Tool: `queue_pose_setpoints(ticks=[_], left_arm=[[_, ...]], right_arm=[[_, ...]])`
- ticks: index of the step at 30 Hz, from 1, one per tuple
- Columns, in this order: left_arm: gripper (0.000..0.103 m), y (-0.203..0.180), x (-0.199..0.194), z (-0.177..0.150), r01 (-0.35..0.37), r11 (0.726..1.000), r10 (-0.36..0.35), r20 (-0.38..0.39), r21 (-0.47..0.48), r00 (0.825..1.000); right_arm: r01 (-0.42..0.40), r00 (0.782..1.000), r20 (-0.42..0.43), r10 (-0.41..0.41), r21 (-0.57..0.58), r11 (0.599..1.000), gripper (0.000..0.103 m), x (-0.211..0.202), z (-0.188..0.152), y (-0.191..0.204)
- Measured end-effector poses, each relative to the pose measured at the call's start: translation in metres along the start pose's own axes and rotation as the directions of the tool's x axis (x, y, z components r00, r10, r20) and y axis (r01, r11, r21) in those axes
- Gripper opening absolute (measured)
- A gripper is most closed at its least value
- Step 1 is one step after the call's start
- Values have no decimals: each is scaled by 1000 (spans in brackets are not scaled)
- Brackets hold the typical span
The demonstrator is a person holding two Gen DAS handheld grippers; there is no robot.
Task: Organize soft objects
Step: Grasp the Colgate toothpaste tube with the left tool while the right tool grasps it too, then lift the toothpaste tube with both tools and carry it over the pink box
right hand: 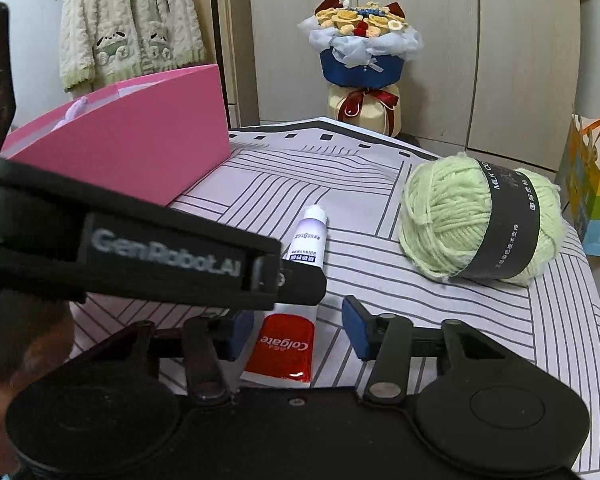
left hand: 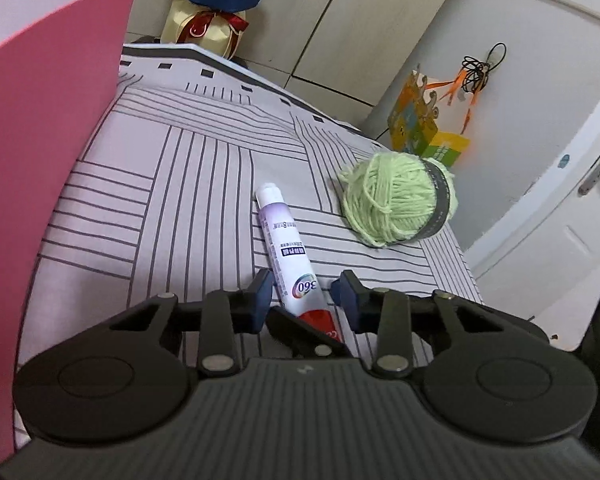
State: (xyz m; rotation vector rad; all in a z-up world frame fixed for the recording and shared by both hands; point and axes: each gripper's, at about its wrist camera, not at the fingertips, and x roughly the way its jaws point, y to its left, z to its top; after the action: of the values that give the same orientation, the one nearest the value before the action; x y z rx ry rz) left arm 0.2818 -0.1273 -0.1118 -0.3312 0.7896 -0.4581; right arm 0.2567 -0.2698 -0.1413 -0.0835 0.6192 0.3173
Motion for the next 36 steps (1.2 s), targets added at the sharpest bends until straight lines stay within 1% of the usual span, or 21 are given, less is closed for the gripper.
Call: queue_pose_setpoints(ticks=[2,6,8,9,12,14,15,17,19,20,22,25,32,36], left_arm=[[36,1,4,1,-4,1000,4,-2,-14,1000],[36,1,6,0,-14,1000,14,14,-26,1000],[40,2,7,0,-4,999,5,23,-37,1000],[40,3,7,0,1,999,0,27,-39,1000],[38,1,8,-2,-6,999,7,39,-32,999],[36,-3,7,-5,-24,1000,24,45,-5,999],[36,-5,6,-6,-35,999,34,48,7,998],[30,-10,5,-10,-62,998,60,60,30,996],[28,-13,3,-14,-86,995,83,70,46,994],[28,-14,1,-15,-88,995,84,73,44,994],[27,-14,-1,-17,-65,997,62,65,44,996],[27,-14,-6,-21,-35,998,32,60,45,998],[27,-27,-24,-31,-10,997,4,78,75,997],[28,-35,-36,-37,-28,995,20,84,93,996]], right_arm=[[0,1000,5,0,9,1000,33,-1,-1,-2],[-18,1000,11,17,53,998,32,-1,-1,-6],[-27,1000,16,26,82,996,32,-3,-3,-7],[-34,999,20,32,101,994,32,-3,-4,-7],[-71,997,32,66,185,980,32,-8,-9,-14],[-93,996,38,87,224,970,32,-10,-12,-17],[-91,996,38,85,222,971,32,-11,-13,-16],[-76,997,35,71,200,977,32,-11,-14,-10],[-61,998,33,56,178,982,32,-13,-15,-5],[-56,998,33,51,175,983,32,-14,-16,-4],[-32,999,38,25,195,980,32,-20,-18,-1],[6,998,53,-15,174,985,32,-29,-24,7],[28,998,52,-38,174,984,32,-46,-31,13],[33,997,61,-44,162,986,32,-61,-29,20]])
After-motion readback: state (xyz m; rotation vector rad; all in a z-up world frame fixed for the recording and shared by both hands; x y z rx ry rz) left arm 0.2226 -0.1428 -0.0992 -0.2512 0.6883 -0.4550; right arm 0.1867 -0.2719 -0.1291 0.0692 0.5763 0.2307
